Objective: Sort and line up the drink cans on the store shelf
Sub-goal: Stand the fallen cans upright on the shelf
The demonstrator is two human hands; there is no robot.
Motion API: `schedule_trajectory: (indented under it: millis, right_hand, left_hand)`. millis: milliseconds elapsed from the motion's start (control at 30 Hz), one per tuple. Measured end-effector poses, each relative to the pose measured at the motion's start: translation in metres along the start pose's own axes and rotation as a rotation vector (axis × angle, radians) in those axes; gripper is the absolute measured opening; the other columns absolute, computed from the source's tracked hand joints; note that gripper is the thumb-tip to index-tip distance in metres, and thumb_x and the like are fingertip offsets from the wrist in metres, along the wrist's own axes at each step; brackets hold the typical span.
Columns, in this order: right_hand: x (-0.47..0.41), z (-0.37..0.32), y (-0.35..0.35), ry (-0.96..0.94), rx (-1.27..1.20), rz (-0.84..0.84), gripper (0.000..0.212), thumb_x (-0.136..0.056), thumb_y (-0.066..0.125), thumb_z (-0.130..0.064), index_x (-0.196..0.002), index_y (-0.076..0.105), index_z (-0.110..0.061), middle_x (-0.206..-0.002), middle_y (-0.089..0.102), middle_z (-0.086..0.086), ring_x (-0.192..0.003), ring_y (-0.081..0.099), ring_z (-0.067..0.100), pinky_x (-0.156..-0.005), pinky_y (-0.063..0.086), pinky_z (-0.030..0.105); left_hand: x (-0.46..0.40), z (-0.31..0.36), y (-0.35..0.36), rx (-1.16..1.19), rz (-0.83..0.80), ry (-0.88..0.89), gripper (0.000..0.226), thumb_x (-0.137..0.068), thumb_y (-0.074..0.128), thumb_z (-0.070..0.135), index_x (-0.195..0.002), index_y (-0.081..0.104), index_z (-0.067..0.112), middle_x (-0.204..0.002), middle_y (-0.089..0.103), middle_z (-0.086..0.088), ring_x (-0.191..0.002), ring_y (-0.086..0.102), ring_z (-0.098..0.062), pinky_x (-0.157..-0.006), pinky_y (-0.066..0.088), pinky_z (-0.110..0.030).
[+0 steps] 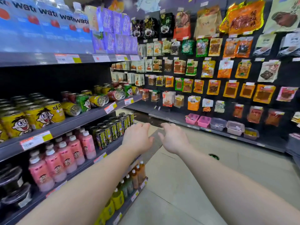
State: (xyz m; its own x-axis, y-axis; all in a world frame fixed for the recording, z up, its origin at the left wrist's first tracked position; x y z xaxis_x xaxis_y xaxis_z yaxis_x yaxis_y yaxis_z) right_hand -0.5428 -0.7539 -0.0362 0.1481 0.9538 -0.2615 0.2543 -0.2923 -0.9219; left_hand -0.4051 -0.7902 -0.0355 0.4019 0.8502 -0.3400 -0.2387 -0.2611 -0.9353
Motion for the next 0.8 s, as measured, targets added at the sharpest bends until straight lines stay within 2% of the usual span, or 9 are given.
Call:
schedule_trajectory:
  millis: [233,400,667,800]
  right_hand:
    - [-0.154,0.044,0.038,-0.2,-0.035,-0.041,0.046,-0.093,0.044,-0.043,-0.134,0.042,-0.022,-0.135,0.048,0.007,-0.125,0.043,0.029,-0.099,0.04,0.043]
    - [-0.254,0.067,0.047,-0.402,-0.04,-0.081,0.049,-0.094,0.044,-0.042,-0.138,0.04,-0.02,-0.136,0.047,0.009,-0.126,0.042,0.03,-0.1,0.037,0.039]
    - [-0.37,0.059,0.072,-0.584,-0.113,-0.137,0.05,-0.093,0.044,-0.044,-0.139,0.037,-0.026,-0.136,0.049,0.006,-0.125,0.043,0.029,-0.102,0.039,0.042]
    - [-0.414,0.051,0.09,-0.644,-0.18,-0.115,0.048,-0.093,0.046,-0.043,-0.137,0.04,-0.025,-0.137,0.049,0.003,-0.127,0.042,0.025,-0.102,0.039,0.04]
  left_hand:
    - [-0.12,-0.011,0.056,-0.044,0.043,-0.174,0.045,-0.085,0.051,0.05,-0.121,0.051,0.022,-0.119,0.057,-0.004,-0.111,0.052,-0.026,-0.088,0.043,-0.037]
    - [-0.192,-0.015,0.074,-0.074,0.068,-0.357,0.058,-0.084,0.051,0.048,-0.134,0.043,0.021,-0.127,0.054,-0.006,-0.117,0.05,-0.028,-0.091,0.042,-0.038]
    - [-0.266,-0.044,0.086,-0.114,0.133,-0.554,0.053,-0.085,0.055,0.046,-0.13,0.049,0.019,-0.128,0.055,-0.005,-0.118,0.05,-0.027,-0.097,0.041,-0.036]
    - [-0.298,-0.073,0.099,-0.087,0.155,-0.615,0.055,-0.087,0.052,0.047,-0.135,0.043,0.022,-0.133,0.051,-0.002,-0.123,0.045,-0.025,-0.1,0.039,-0.037]
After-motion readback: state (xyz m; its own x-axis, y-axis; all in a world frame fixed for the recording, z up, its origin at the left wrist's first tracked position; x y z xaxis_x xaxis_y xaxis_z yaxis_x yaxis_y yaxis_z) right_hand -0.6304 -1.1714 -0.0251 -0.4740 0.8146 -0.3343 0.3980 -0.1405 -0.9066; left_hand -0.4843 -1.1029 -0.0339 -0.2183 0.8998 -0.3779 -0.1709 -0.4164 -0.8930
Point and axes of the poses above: each hand's wrist, its own x-axis away from the middle knuckle, its own y-axis out of the palm, z = x × y, the point moved 2 cm from there along -x, towards the middle knuckle
